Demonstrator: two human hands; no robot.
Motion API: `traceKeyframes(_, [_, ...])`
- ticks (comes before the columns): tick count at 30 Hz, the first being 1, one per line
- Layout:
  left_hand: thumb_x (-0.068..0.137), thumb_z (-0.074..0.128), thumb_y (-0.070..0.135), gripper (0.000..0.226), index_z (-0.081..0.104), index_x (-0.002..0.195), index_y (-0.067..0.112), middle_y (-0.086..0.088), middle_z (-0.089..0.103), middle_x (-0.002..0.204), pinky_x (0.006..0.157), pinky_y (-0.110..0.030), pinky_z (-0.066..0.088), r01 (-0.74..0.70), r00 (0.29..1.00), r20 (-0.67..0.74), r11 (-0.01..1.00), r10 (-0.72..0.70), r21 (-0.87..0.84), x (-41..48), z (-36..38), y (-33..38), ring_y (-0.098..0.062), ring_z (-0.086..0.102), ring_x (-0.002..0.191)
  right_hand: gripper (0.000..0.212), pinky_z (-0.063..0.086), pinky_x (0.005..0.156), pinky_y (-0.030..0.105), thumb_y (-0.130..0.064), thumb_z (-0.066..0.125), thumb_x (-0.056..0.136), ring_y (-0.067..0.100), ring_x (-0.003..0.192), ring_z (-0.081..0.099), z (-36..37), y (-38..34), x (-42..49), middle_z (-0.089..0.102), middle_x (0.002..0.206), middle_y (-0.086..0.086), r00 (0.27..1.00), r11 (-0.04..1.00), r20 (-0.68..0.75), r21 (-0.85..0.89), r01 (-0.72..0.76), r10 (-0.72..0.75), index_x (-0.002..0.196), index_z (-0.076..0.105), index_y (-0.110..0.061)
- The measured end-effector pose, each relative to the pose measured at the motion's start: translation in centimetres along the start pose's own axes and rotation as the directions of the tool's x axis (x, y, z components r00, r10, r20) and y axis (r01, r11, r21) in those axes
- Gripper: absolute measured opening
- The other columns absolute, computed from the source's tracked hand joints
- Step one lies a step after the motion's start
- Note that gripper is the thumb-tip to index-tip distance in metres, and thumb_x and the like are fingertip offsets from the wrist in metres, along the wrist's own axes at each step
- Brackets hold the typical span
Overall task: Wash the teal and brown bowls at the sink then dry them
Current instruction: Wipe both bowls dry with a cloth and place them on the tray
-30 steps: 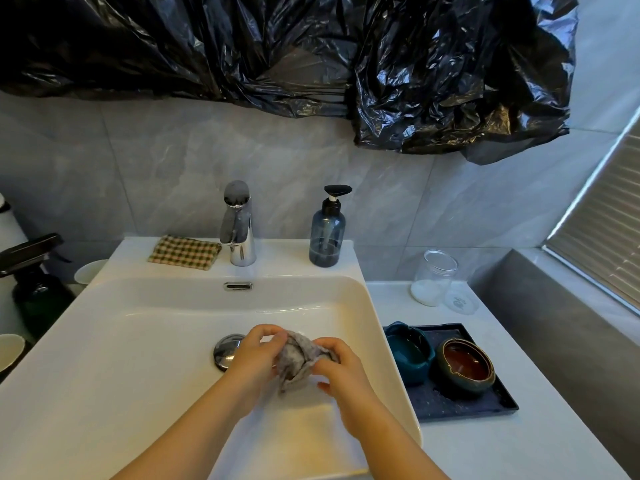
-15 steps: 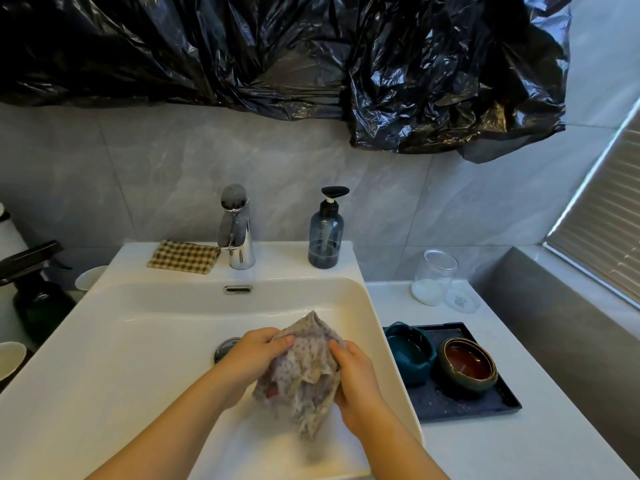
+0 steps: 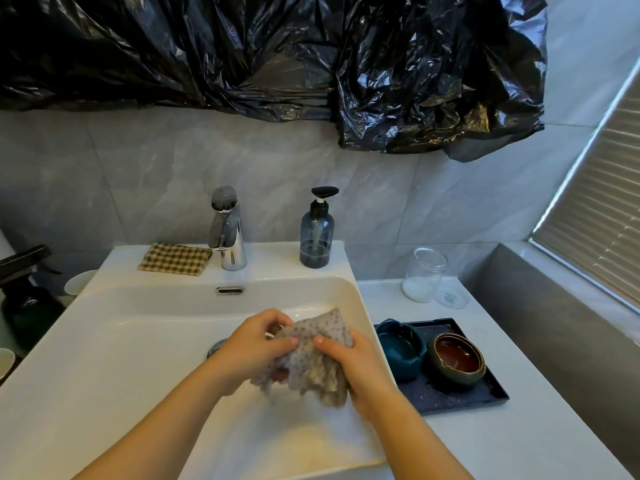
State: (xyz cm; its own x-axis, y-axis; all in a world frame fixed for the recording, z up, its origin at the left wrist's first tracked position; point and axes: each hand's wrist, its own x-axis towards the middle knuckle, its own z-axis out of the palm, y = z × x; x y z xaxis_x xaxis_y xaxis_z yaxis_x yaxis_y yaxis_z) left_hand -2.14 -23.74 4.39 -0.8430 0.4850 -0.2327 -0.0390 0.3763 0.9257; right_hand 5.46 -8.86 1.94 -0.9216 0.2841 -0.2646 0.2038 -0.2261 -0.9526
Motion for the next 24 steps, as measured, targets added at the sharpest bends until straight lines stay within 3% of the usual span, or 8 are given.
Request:
traceKeyframes(2, [0.084,0.067,0.020,0.011,0.057,0.084,0.023,-0.002,0.061,0.087,0.054,-0.026,0.050,-0.098,0.987,-0.116,0.988,0.112,0.121,-0.2,1.2,1.2,-0.020,0.063,0.072,0.024,0.055,0.087,0.047,-0.013,0.062,0.086,0.028,0.096,0.068,-0.8,-1.0,-0.4,0.070,0.104,0.014,1.000,0.999,-0.018,0.035,0.024,-0.023,0.110,0.060,-0.010])
traceKeyframes(4, [0.086,0.064,0.026,0.011,0.053,0.084,0.025,0.006,0.056,0.084,0.058,-0.020,0.042,-0.196,0.943,-0.172,0.895,0.284,0.402,-0.3,2.9,2.3,-0.014,0.059,0.075,0.021,0.055,0.088,0.047,-0.014,0.061,0.087,0.027,0.095,0.068,-1.8,-1.8,-0.8,0.070,0.102,0.012,0.995,0.999,-0.086,-0.017,0.044,-0.045,0.108,0.061,-0.011])
traceKeyframes(6, [0.091,0.055,0.031,0.008,0.054,0.096,0.026,0.007,0.053,0.093,0.068,-0.022,0.036,-0.259,0.902,-0.114,0.735,0.416,0.627,-0.4,5.0,3.0,-0.014,0.055,0.091,0.018,0.054,0.090,0.048,-0.014,0.060,0.088,0.027,0.096,0.067,-3.3,-2.4,-1.1,0.069,0.103,0.011,0.986,0.998,-0.160,-0.045,0.049,-0.056,0.106,0.060,-0.011])
traceKeyframes(10, [0.096,0.043,0.027,0.020,0.055,0.112,0.022,0.006,0.056,0.105,0.075,-0.021,0.037,-0.373,0.863,-0.005,0.643,0.506,0.669,-0.2,9.3,4.2,-0.014,0.052,0.100,0.010,0.051,0.092,0.049,-0.013,0.054,0.091,0.029,0.099,0.064,-7.6,-3.1,-2.3,0.066,0.106,0.013,0.958,0.998,-0.282,-0.015,0.055,-0.057,0.099,0.058,-0.016])
traceKeyframes(14, [0.094,0.048,0.016,0.021,0.061,0.111,0.014,-0.003,0.061,0.109,0.083,-0.032,0.043,-0.452,0.787,0.028,0.544,0.617,0.707,1.1,13.6,5.1,-0.025,0.055,0.103,0.013,0.052,0.089,0.044,-0.013,0.052,0.092,0.024,0.094,0.062,-12.5,-3.6,-3.8,0.065,0.095,0.004,0.911,0.994,-0.399,-0.024,0.103,-0.103,0.088,0.059,-0.022])
traceKeyframes(19, [0.093,0.039,0.008,0.031,0.055,0.118,0.018,-0.004,0.059,0.114,0.082,-0.034,0.043,-0.344,0.880,0.147,0.392,0.453,0.853,4.2,18.9,5.4,-0.026,0.053,0.105,0.007,0.050,0.092,0.046,-0.020,0.050,0.092,0.028,0.098,0.060,-18.8,-3.6,-3.6,0.064,0.102,0.007,0.798,0.991,-0.590,-0.115,0.066,-0.122,0.093,0.055,-0.023])
traceKeyframes(22, [0.091,0.041,0.008,0.029,0.054,0.115,0.016,-0.006,0.058,0.118,0.082,-0.037,0.043,-0.309,0.926,0.231,0.246,0.299,0.919,6.2,21.5,4.6,-0.028,0.054,0.108,0.008,0.050,0.081,0.035,-0.021,0.044,0.095,0.022,0.085,0.057,-21.2,-3.3,-3.0,0.058,0.090,0.004,0.808,0.982,-0.581,-0.186,-0.014,-0.098,0.089,0.050,-0.022])
traceKeyframes(24, [0.091,0.043,0.010,0.028,0.052,0.117,0.015,-0.007,0.057,0.120,0.086,-0.037,0.041,-0.248,0.958,0.211,0.191,0.196,0.950,7.3,22.5,3.5,-0.028,0.051,0.112,0.012,0.047,0.075,0.032,-0.023,0.042,0.097,0.019,0.080,0.054,-22.2,-2.8,-2.3,0.055,0.085,0.001,0.828,0.971,-0.557,-0.224,-0.078,-0.062,0.087,0.048,-0.023])
